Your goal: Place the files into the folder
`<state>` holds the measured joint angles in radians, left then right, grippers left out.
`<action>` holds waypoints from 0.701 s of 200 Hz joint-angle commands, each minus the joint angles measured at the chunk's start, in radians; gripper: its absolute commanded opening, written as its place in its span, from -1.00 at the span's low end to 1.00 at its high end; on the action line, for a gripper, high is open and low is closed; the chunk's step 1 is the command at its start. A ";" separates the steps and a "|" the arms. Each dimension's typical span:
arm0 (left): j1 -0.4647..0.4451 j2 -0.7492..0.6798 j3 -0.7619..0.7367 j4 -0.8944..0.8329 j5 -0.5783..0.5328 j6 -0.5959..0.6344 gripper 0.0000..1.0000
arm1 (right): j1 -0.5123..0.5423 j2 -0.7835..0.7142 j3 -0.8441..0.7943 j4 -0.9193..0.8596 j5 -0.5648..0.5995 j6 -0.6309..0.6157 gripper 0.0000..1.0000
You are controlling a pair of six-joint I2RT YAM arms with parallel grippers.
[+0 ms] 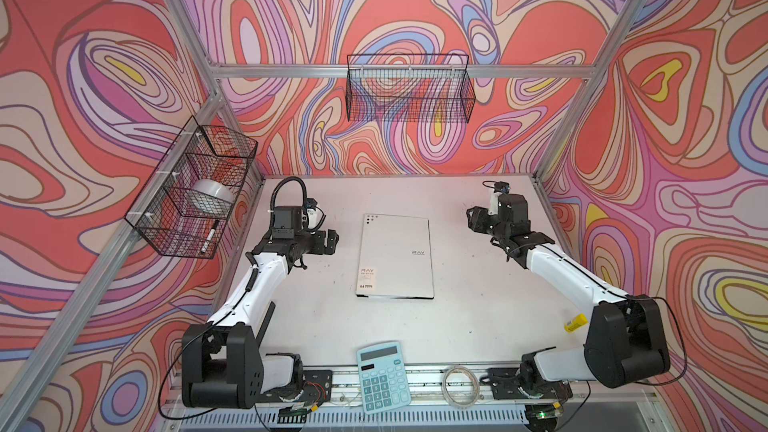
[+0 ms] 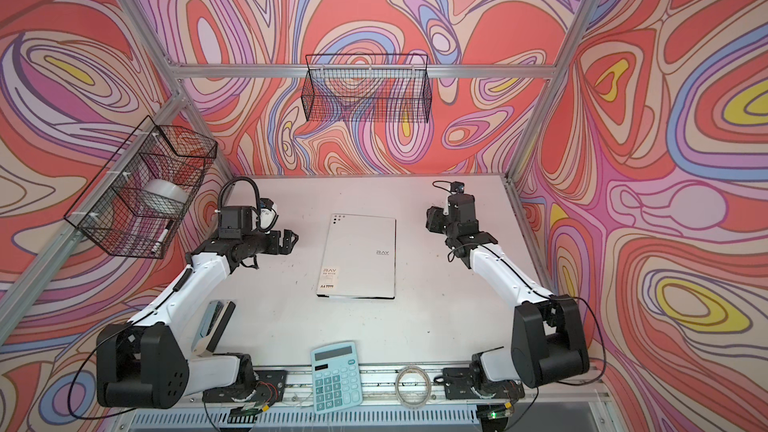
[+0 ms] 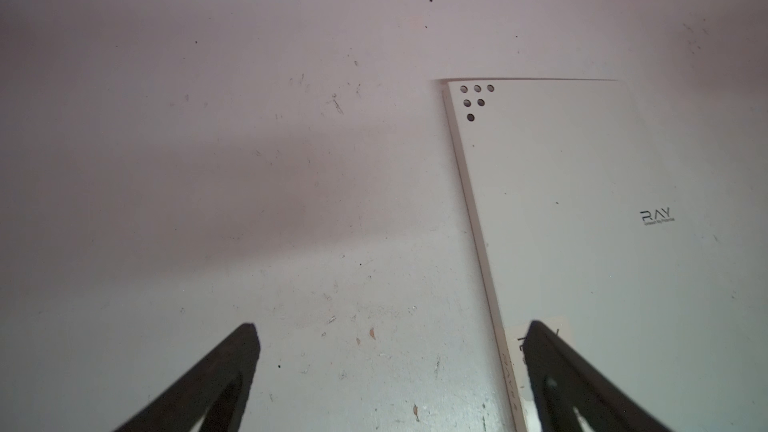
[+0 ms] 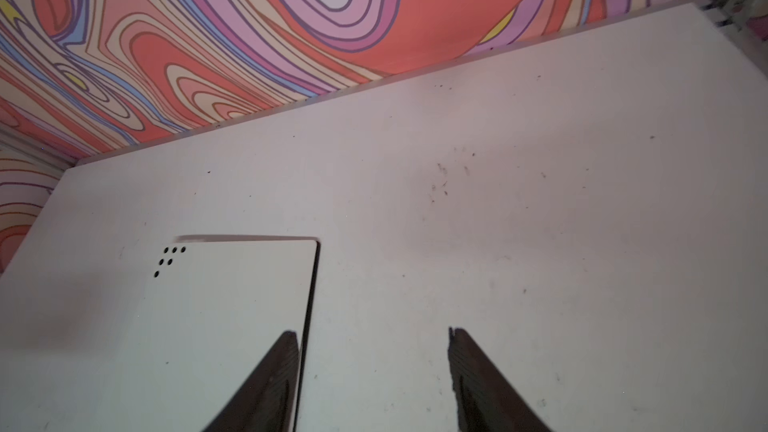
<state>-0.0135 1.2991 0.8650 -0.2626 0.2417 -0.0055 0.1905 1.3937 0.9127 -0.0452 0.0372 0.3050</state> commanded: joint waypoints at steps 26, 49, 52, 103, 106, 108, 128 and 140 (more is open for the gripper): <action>0.060 0.007 -0.161 0.382 -0.012 -0.037 1.00 | -0.007 0.003 -0.117 0.180 0.197 -0.100 0.97; 0.069 0.009 -0.324 0.669 -0.045 -0.052 1.00 | -0.015 0.006 -0.202 0.289 0.211 -0.143 0.97; 0.070 0.011 -0.356 0.718 -0.044 -0.051 1.00 | -0.017 0.007 -0.210 0.299 0.224 -0.144 0.97; 0.080 0.063 -0.516 1.027 -0.004 0.007 1.00 | -0.052 0.017 -0.382 0.532 0.337 -0.215 0.97; 0.081 0.071 -0.521 1.048 -0.008 0.002 1.00 | -0.055 0.017 -0.395 0.555 0.338 -0.224 0.97; 0.083 0.077 -0.525 1.063 -0.007 -0.003 1.00 | -0.057 0.019 -0.404 0.570 0.337 -0.229 0.97; 0.090 0.168 -0.573 1.243 0.001 -0.016 1.00 | -0.086 0.051 -0.485 0.759 0.304 -0.263 0.97; 0.092 0.244 -0.599 1.376 -0.009 -0.026 1.00 | -0.101 0.089 -0.510 0.844 0.295 -0.272 0.97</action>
<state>0.0689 1.4296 0.3180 0.7864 0.2272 -0.0269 0.1188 1.4246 0.4591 0.5381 0.3252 0.0902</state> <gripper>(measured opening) 0.998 0.985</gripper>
